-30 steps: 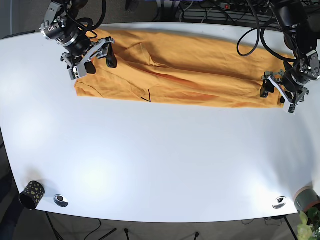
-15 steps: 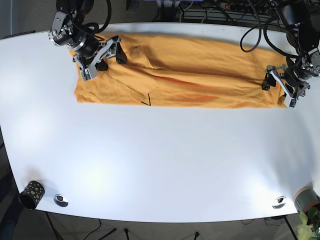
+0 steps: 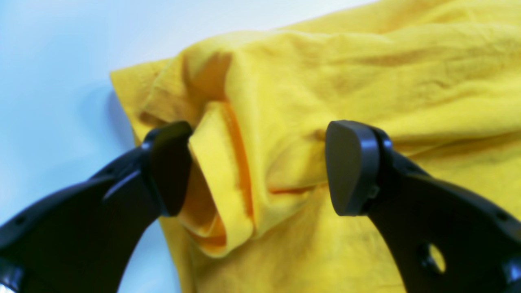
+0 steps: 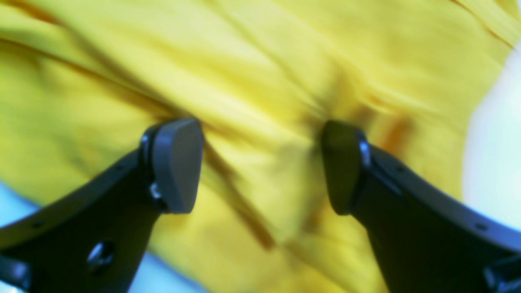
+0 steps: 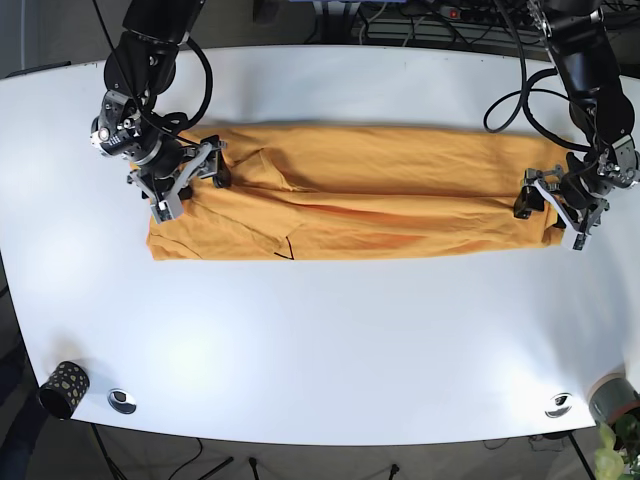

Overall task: Fold the T-shirt properly
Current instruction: 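Regrasp the folded shirt edge with both grippers and pull it toward the table center, then carry the left gripper's shirt end toward the right gripper, folding it over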

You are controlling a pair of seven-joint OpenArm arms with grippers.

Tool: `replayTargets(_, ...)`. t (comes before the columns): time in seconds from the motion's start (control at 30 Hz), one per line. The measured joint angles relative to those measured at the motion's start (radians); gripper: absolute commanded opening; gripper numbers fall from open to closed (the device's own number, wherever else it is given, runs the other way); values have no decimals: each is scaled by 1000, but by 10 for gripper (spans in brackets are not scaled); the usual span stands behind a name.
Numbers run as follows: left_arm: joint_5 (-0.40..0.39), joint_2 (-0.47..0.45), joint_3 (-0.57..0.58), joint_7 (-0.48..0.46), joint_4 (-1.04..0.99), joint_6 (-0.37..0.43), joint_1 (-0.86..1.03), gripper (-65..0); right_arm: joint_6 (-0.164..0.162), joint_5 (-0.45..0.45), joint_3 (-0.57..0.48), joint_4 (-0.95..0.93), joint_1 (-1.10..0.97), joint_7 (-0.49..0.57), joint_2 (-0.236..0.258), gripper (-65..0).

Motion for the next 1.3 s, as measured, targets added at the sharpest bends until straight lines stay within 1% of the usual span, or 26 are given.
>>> replayTargets(0.1,-100,-5,0,79,54,6,19,-139,0,2,2,5,-1,0,8,-206)
replayTargets(0.2,-219,-37,-2,158,108,6,27,-119,0,-8,0,4,12,-16,5,-206)
replayTargets(0.27,-299,-56,-43,172,132,6,33,-113,0,-9,-2,3,13,-17,2,-206)
replayTargets(0.33,-340,-64,-99,174,140,7,37,-92,0,-8,-2,3,11,-14,2,-206)
replayTargets(0.4,-328,-65,-145,193,139,7,48,-74,0,-8,0,3,11,-14,2,-206)
replayTargets(0.5,-326,-63,-180,212,133,7,86,-63,0,-9,-1,3,11,-14,-1,-206)
replayTargets(0.67,-331,-53,-180,214,122,7,126,-61,0,-5,-1,2,11,-14,-1,-206)
replayTargets(0.8,-335,-42,-185,206,45,7,115,-63,0,-5,0,1,12,-14,-1,-206)
replayTargets(0.83,-341,-38,-188,184,27,6,111,-63,0,-5,0,1,12,-14,-1,-206)
replayTargets(0.87,-359,-38,-190,183,10,6,108,-63,0,-5,0,1,13,-14,-1,-206)
replayTargets(0.93,-360,-39,-190,180,-15,6,93,-64,0,-5,-1,0,14,-14,-1,-206)
replayTargets(1.07,-368,-4,-193,152,-31,6,77,-68,0,-5,-1,0,14,-14,-1,-206)
replayTargets(1.1,-374,5,-193,153,-26,5,77,-79,0,-5,-1,0,14,-14,-1,-206)
replayTargets(1.17,-373,22,-188,155,-9,3,77,-140,0,-5,-1,0,14,-14,-1,-206)
replayTargets(1.2,-369,31,-187,159,-2,3,77,-187,0,-5,-1,0,14,-14,-1,-206)
replayTargets(1.3,-360,55,-187,162,5,3,76,-394,0,-5,-1,0,14,-14,-1,-206)
